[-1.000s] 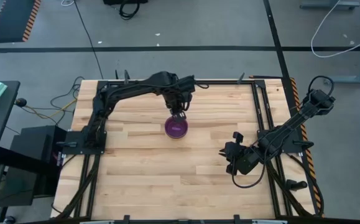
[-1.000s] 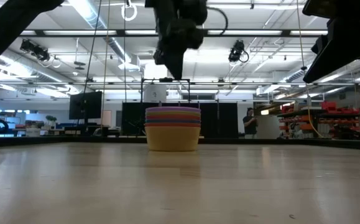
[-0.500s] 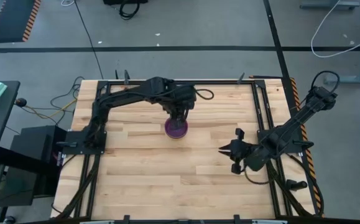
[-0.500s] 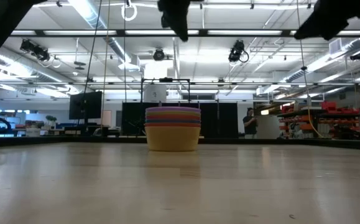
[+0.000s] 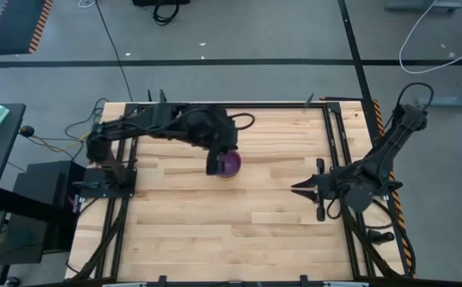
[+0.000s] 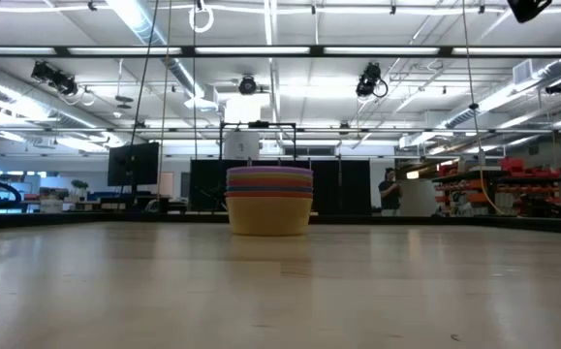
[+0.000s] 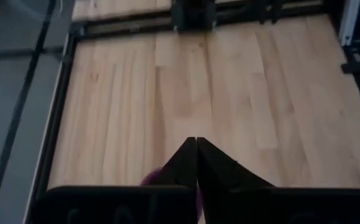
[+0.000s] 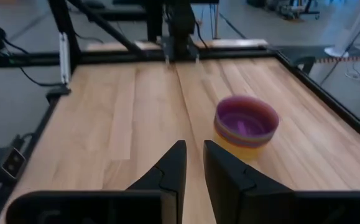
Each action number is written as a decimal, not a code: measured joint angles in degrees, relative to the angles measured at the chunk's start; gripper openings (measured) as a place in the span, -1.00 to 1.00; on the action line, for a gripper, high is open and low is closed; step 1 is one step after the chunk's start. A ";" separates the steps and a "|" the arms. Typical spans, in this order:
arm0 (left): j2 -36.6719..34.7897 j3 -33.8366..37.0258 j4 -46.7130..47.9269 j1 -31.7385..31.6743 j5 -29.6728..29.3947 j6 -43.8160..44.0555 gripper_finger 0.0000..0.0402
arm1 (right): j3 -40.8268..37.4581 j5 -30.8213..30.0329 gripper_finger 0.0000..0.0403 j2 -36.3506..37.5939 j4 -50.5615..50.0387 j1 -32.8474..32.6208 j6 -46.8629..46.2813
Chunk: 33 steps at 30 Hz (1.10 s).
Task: Nest bowls inside each other
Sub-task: Return To Home Position
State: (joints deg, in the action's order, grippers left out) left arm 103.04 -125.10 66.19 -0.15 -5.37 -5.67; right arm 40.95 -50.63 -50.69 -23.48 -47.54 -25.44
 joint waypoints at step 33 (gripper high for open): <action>-46.92 62.54 -47.33 -1.53 0.05 3.44 -0.90 | -18.34 31.23 -0.69 29.48 48.49 -7.01 38.96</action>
State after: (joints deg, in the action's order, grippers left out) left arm 56.12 -62.55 18.86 -1.68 -5.32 -2.23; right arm 22.61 -19.40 -21.21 25.00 -54.56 13.52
